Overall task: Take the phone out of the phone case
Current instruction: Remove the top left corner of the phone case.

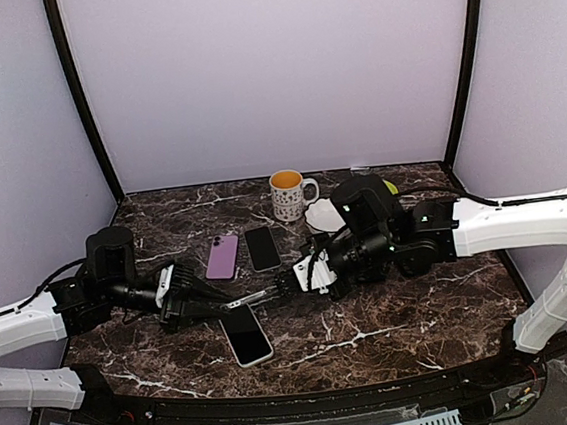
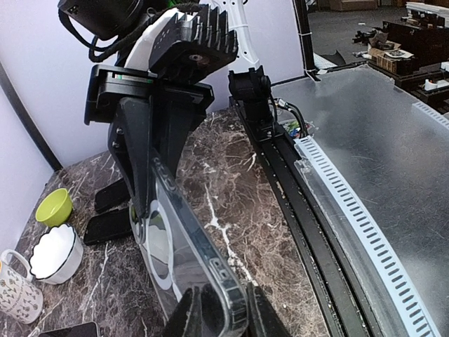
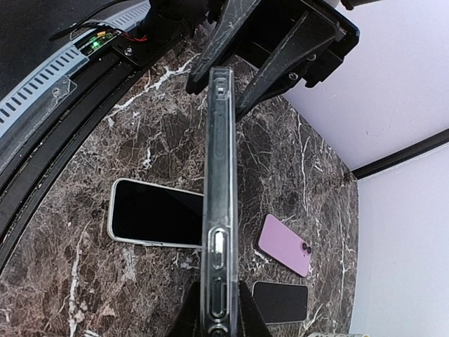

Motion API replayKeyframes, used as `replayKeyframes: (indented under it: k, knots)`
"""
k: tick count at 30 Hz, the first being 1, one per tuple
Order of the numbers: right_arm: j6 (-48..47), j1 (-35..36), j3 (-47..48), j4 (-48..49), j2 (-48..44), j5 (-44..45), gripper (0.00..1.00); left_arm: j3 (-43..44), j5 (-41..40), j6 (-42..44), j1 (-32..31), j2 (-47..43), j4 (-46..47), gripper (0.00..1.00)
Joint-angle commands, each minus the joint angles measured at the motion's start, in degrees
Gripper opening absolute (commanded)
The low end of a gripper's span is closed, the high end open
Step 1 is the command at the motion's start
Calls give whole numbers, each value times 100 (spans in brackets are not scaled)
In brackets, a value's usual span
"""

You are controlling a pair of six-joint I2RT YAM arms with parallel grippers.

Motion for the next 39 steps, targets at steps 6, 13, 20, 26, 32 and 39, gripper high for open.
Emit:
replayKeyframes:
  k: [6,13,20,26,32,39]
  knots:
    - [-219,217,242,623,-40,47,0,43,106,-1,-25,86,-7,21]
    - [-481,335,198,708,-15,379,0,104,257,-13,-33,204,-175,20]
    - [-676,397,73,952,-95,528,0,127,343,-5,-35,268,-275,20]
    - [-907,486,-92,1217,-179,697,0,153,392,19,-51,339,-404,20]
    - [-1007,541,-137,1278,-240,730,0,184,382,38,-76,413,-472,20]
    - [-1101,585,-176,1331,-266,787,0,190,380,31,-89,445,-510,20]
